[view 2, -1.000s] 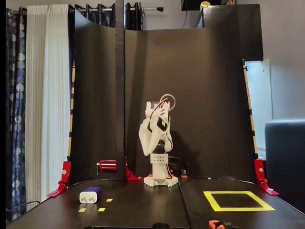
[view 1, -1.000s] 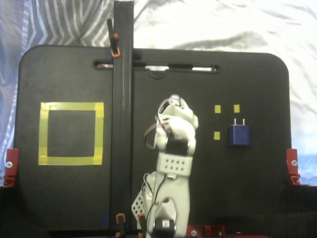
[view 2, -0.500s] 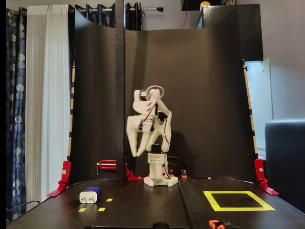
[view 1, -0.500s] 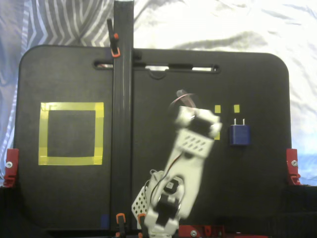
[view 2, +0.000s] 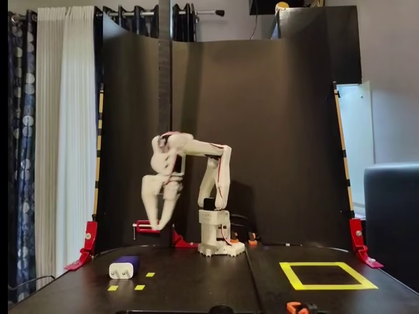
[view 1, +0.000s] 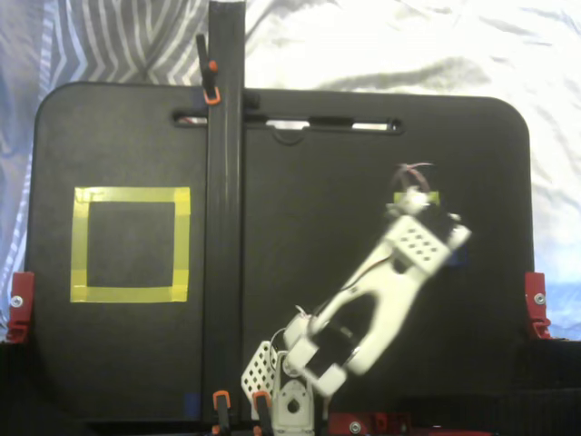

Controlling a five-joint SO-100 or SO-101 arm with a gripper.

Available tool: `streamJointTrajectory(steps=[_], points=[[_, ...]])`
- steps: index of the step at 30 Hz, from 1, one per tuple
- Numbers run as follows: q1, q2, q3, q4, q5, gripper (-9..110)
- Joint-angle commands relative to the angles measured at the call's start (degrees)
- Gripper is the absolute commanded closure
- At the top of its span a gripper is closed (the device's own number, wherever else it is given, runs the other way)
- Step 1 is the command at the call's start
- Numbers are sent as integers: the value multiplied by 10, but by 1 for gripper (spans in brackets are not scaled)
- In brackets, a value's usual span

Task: Grasp a block and put it in the designated area.

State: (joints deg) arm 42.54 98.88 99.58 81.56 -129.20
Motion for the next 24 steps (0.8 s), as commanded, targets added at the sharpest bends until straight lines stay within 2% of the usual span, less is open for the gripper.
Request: streamJointTrajectory(steps=[1, 9, 24], points=[[25, -25, -33, -19, -20, 101], [69, -104, -101, -28, -55, 101], [126, -157, -105, -91, -108, 101]])
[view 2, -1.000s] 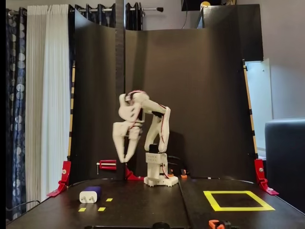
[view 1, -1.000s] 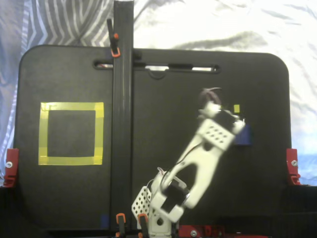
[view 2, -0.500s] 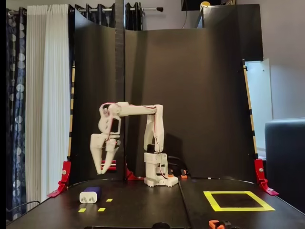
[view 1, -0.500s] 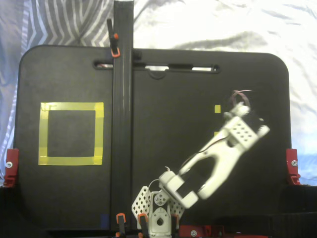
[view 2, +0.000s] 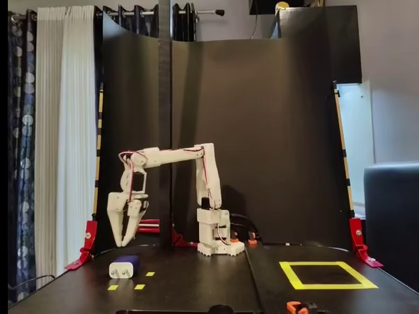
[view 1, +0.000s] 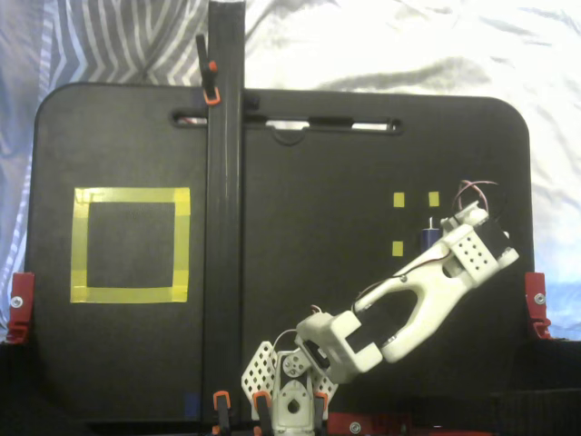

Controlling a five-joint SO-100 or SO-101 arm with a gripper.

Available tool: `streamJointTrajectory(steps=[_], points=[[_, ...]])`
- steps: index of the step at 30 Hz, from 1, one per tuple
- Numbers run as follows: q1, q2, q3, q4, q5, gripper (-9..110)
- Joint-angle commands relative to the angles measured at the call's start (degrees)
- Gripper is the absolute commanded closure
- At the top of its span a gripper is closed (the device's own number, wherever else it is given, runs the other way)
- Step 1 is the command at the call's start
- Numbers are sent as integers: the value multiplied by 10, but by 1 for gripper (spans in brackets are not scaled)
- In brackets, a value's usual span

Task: Grasp a block and put it in the designated area.

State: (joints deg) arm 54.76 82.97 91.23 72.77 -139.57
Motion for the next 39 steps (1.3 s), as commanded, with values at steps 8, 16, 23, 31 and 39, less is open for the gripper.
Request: streamJointTrajectory(steps=[8, 16, 23, 31, 39], points=[[6, -9, -20, -34, -9, 73], [3, -34, -19, -64, -10, 68], [3, -49, -18, -73, -10, 66], [4, -83, -17, -81, -12, 66], [4, -120, -17, -104, -18, 66]])
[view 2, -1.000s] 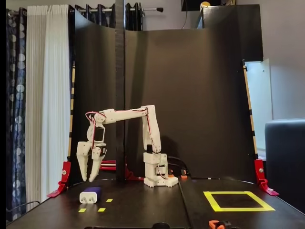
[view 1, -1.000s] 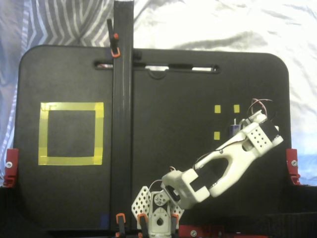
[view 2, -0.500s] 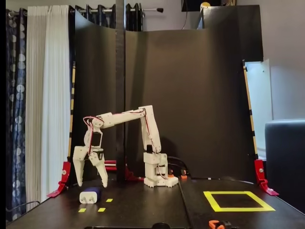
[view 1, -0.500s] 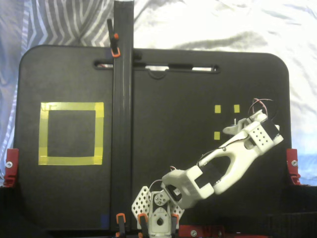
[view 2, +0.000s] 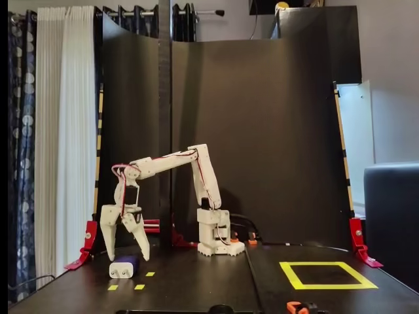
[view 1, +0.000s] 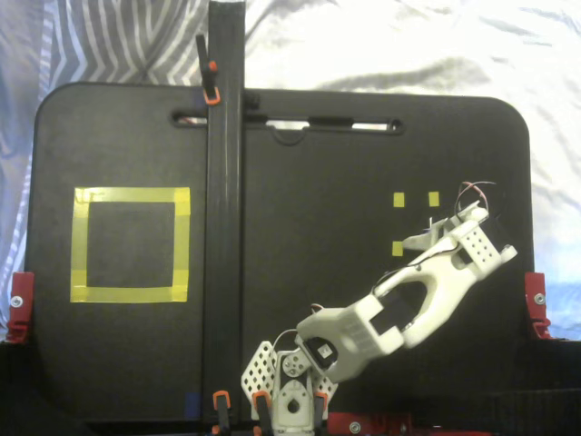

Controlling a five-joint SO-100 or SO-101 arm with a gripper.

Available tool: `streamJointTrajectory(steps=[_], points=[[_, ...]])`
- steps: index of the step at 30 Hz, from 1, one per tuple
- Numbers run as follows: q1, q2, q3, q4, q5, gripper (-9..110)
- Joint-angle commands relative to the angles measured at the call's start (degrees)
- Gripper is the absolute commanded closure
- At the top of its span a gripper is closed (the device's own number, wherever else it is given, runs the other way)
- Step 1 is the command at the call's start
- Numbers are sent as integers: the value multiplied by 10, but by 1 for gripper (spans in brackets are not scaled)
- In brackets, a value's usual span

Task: Grasp a block and put it in the designated area.

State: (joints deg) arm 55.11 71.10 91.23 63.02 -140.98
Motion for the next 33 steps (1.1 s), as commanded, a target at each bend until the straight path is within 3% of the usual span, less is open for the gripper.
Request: streamJointTrajectory(steps=[1, 10, 15, 33], points=[[0, -5, -17, -10, -6, 66], [3, -25, -16, -25, -12, 66], [4, -25, -15, -25, -14, 81], [-3, 11, -12, -1, -14, 83]])
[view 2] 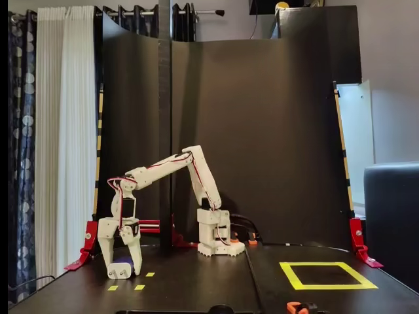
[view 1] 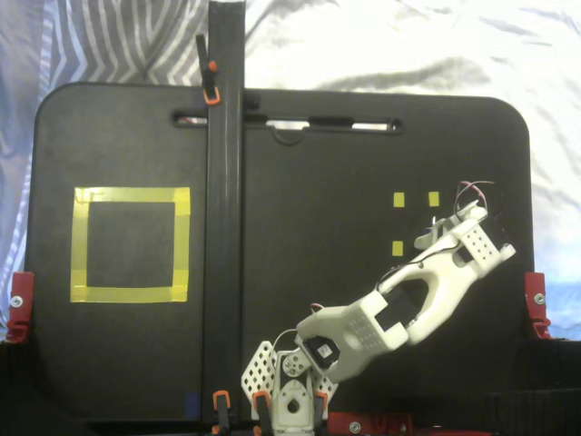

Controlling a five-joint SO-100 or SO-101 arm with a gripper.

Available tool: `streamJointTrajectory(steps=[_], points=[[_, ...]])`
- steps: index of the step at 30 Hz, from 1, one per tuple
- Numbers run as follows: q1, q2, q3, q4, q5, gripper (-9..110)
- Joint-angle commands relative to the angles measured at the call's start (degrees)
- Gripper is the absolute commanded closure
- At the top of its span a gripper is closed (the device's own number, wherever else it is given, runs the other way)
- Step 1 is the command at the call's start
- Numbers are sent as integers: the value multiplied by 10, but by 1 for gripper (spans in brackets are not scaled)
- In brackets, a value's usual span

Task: Grasp a block and put it in the designated area.

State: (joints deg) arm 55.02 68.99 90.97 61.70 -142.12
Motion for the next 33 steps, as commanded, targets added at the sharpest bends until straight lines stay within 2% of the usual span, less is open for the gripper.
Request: streamJointTrajectory(steps=[1, 16, 23, 33], points=[[-5, 42, -10, 18, -2, 83], [-55, 157, -10, 113, 33, 83], [-123, 163, -9, 114, 121, 83], [-275, 188, 15, 92, 292, 82]])
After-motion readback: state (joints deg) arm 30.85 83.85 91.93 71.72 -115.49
